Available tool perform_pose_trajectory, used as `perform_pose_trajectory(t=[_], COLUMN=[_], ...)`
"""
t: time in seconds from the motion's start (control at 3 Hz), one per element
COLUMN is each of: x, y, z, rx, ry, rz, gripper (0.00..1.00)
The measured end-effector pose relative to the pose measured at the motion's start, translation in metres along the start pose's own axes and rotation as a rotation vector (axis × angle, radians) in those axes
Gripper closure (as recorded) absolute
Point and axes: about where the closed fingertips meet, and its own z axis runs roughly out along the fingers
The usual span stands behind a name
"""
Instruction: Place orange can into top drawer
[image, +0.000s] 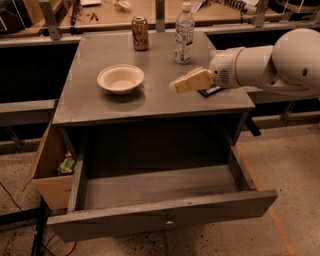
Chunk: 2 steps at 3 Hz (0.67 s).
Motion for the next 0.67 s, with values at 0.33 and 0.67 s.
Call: perform_pose_trajectory(t=[0.33, 0.67], x=[0.004, 0.001], y=[-0.015, -0.035], z=[0.025, 0.055], rx=[0.071, 0.115], ry=[-0.034, -0.068], rz=[0.001, -0.011], gripper=[0.0, 0.0])
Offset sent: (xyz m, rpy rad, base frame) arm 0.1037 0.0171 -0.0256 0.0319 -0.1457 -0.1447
